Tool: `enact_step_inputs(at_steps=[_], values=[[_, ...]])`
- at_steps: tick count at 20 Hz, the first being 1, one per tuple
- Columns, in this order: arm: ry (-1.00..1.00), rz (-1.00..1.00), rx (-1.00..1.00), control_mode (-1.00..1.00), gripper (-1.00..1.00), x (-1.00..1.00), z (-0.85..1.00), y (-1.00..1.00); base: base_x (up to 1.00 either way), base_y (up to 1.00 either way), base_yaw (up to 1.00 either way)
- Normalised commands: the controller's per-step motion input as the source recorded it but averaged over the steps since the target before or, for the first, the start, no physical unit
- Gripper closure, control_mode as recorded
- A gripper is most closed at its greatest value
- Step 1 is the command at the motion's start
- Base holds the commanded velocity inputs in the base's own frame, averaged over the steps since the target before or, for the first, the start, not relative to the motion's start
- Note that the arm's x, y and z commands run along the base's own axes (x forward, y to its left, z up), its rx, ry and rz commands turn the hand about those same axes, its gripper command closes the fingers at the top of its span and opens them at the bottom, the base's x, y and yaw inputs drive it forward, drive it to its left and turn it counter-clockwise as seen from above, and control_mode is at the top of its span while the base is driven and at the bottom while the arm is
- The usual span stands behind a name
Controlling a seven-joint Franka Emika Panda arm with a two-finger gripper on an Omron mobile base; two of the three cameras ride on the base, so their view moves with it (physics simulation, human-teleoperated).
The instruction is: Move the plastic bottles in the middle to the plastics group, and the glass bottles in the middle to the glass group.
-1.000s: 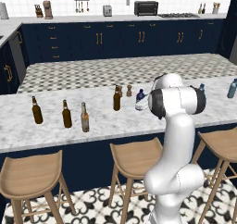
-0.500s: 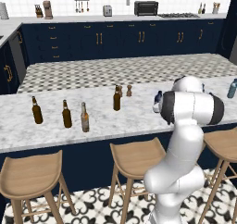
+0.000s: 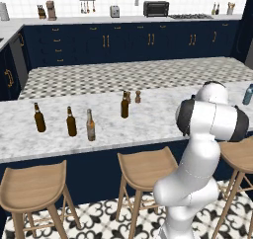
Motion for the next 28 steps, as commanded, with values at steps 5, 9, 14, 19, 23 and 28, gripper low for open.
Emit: enact_step_inputs(at_steps=[5,9,14,19,23,28], values=[[0.01,-0.32,0.0,-1.0,1.0,-0.53,0.0,-0.66,0.0,0.0,0.0],[0.01,-0.23,-0.06,-1.0,1.0,-0.54,-0.06,-0.64,0.0,0.0,0.0],[0.01,-0.12,-0.14,-1.0,1.0,-0.1,0.0,-0.75,0.0,0.0,0.0],[0.07,-0.01,-0.12,-1.0,1.0,-0.01,-0.14,-0.69,0.0,0.0,0.0],[0.03,0.0,-0.01,-1.0,1.0,0.06,-0.12,-0.46,0.0,0.0,0.0],[0.08,0.0,0.03,-1.0,1.0,0.18,0.01,-0.49,0.0,0.0,0.0]])
